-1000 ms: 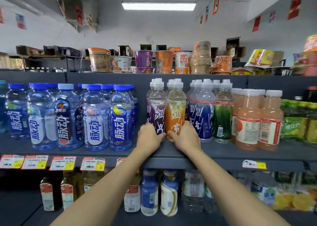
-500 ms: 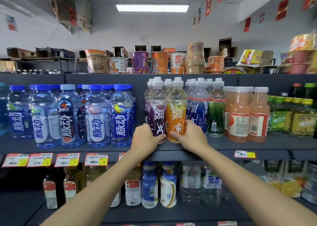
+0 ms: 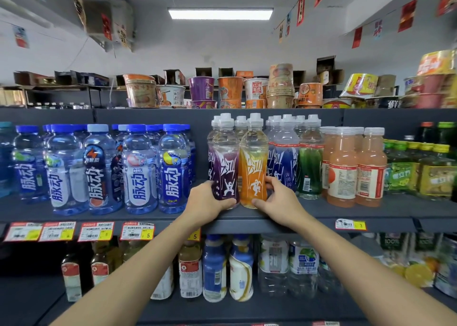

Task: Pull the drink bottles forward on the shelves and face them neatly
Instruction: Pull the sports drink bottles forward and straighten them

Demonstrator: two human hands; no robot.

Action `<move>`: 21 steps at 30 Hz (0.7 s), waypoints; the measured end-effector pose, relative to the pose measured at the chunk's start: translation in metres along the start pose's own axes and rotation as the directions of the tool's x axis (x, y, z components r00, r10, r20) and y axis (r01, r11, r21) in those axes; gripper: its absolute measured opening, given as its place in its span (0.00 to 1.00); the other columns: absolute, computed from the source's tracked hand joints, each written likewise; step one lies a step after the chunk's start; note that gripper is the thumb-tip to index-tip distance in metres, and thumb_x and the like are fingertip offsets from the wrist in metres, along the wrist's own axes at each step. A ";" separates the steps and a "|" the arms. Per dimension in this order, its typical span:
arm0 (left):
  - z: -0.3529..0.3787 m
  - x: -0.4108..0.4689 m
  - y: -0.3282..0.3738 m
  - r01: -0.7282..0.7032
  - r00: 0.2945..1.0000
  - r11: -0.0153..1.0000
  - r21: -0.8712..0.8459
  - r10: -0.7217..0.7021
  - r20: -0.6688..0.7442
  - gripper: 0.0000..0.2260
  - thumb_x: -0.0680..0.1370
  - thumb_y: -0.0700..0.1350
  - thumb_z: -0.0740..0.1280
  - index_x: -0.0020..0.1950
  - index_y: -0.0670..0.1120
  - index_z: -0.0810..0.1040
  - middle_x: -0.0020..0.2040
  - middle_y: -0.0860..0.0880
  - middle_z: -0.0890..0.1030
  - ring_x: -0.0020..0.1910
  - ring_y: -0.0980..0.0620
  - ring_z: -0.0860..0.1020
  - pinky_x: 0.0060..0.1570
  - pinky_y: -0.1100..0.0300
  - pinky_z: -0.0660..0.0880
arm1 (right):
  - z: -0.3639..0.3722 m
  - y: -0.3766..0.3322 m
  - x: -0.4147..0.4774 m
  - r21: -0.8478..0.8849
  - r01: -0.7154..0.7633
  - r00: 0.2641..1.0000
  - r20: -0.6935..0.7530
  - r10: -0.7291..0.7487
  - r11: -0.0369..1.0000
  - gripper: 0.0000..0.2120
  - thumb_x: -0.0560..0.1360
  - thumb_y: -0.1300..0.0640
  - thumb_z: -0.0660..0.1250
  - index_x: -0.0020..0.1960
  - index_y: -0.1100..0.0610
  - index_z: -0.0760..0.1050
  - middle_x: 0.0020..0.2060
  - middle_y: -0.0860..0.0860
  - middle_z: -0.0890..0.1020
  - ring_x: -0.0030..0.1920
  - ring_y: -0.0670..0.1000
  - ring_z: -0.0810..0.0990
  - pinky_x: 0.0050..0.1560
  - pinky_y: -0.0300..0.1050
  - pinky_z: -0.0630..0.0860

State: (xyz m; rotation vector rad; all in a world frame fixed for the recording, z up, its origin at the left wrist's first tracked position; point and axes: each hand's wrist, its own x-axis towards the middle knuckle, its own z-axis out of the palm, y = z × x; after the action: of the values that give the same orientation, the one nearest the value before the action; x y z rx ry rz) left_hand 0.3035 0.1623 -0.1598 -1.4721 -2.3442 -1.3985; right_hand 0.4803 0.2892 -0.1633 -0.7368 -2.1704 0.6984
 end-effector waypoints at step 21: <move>-0.006 -0.013 0.001 0.012 0.994 0.972 0.235 0.013 -0.105 0.26 0.69 0.63 0.75 0.58 0.49 0.77 0.54 0.51 0.83 0.53 0.49 0.81 0.51 0.51 0.79 | -0.011 0.005 0.005 -0.026 -0.015 1.000 0.008 0.015 1.000 0.36 0.69 0.42 0.78 0.70 0.52 0.67 0.60 0.45 0.80 0.52 0.44 0.79 0.53 0.39 0.70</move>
State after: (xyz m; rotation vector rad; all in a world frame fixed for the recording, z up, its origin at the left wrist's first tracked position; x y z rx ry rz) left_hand 0.3085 0.1494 -0.1618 -1.3020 -2.3471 -1.1207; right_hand 0.4873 0.2987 -0.1573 -0.7656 -2.1873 0.6834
